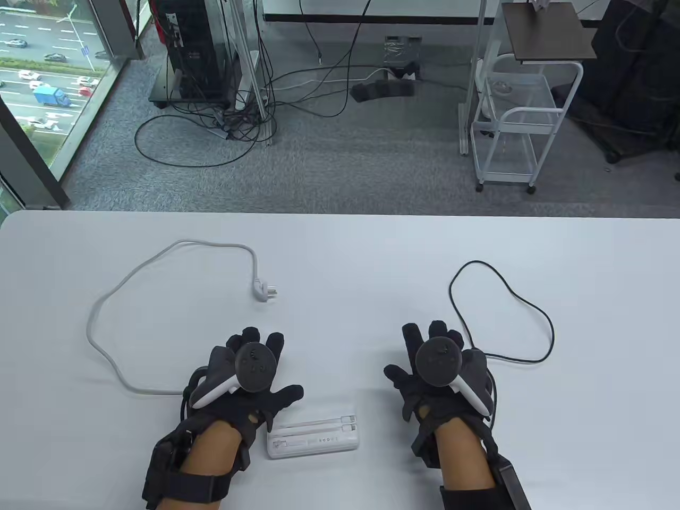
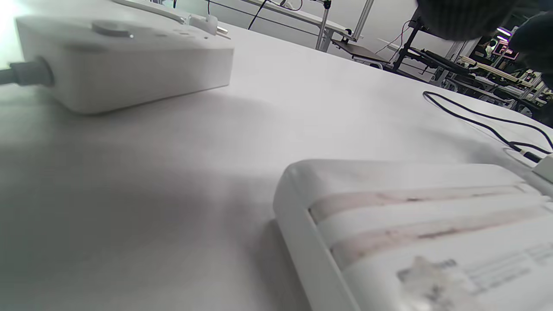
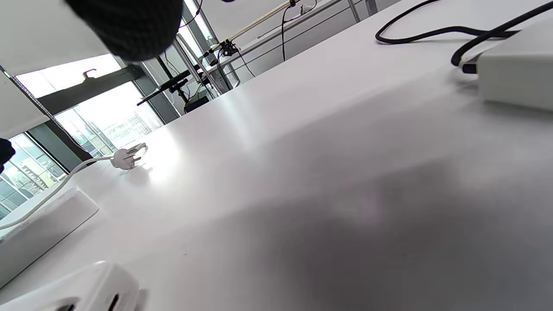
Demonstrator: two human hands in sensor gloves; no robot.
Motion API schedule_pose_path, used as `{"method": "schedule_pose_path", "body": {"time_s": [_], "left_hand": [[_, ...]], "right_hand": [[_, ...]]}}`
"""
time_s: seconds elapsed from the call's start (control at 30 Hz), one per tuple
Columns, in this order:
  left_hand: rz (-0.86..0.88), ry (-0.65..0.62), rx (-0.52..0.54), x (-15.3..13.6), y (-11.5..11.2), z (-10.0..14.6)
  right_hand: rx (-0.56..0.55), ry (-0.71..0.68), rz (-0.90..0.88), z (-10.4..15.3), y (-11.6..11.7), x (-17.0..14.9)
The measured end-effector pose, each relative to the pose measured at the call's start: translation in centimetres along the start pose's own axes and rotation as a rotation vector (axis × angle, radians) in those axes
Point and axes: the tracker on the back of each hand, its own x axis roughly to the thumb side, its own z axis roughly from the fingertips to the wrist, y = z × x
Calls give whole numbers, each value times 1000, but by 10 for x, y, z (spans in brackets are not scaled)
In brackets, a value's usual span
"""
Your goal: Charge the battery pack
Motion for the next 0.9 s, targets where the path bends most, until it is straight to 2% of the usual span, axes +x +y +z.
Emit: {"method": "schedule_pose_path", "body": {"time_s": [0.53,0.9], "left_hand": [[5,2,5,-1,2,1],[37,49,30,-18,7,1]], "right_hand": [[24,-15,44,-1,3,3],[40,1,67,3,4,3]]}}
